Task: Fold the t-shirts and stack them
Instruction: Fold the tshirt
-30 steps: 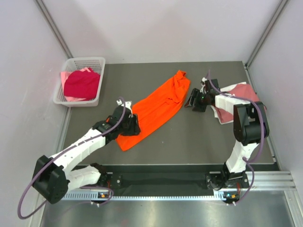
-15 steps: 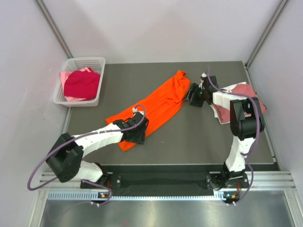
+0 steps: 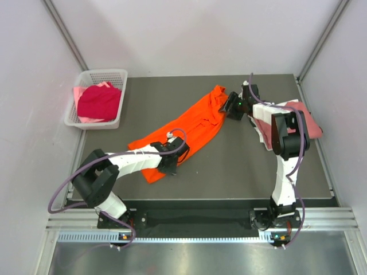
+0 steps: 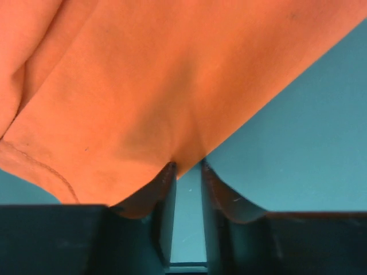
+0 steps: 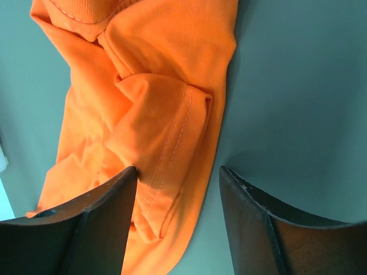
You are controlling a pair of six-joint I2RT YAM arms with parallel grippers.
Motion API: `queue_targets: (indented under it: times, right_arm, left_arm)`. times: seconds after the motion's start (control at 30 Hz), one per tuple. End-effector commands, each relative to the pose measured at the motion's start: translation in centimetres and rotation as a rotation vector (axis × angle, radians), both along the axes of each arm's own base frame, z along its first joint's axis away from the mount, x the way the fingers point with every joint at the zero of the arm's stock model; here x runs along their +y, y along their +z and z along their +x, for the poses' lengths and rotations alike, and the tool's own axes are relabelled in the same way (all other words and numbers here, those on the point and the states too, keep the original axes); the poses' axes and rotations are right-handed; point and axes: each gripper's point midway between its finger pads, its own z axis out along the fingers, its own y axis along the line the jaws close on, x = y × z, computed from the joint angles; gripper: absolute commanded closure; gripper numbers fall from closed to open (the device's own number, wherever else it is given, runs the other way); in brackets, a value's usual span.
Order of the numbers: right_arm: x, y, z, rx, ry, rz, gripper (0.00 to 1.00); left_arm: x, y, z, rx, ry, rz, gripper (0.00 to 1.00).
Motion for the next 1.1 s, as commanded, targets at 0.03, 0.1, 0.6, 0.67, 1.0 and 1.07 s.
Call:
queue_targets:
  times: [0.03, 0.1, 0.6, 0.67, 1.0, 1.07]
  right_arm:
    - [0.3, 0.3, 0.9, -0.026, -0.008, -0.018, 0.40]
    - [0.4, 0.5, 1.0, -0.029, -0.003, -0.022, 0.40]
    - [-1.1, 2.5, 1.1, -0.040, -0.005, -0.075, 0.38]
    - [-1.2, 2.7, 0.6, -0.040, 0.000, -0.082, 0.36]
    - [-0.9, 3.0, -1.6, -0.053, 0.017, -0.041, 0.33]
    - [-0.8, 3.0, -1.7, -0.055, 0.020, -0.039, 0.33]
  left_arm:
    - [0.2, -1.0, -0.8, 0.066, -0.012, 0.040, 0.84]
    - [-0.9, -1.3, -1.0, 0.086, -0.033, -0.002, 1.00]
    - [-18.3, 3.7, 0.7, 0.067, -0.129, -0.423, 1.00]
    - [-18.3, 4.5, 1.4, 0.030, -0.133, -0.387, 1.00]
    - [-4.5, 5.0, 2.2, -0.149, -0.094, 0.074, 0.38]
    - [-3.1, 4.4, 2.3, -0.143, -0.094, 0.119, 0.42]
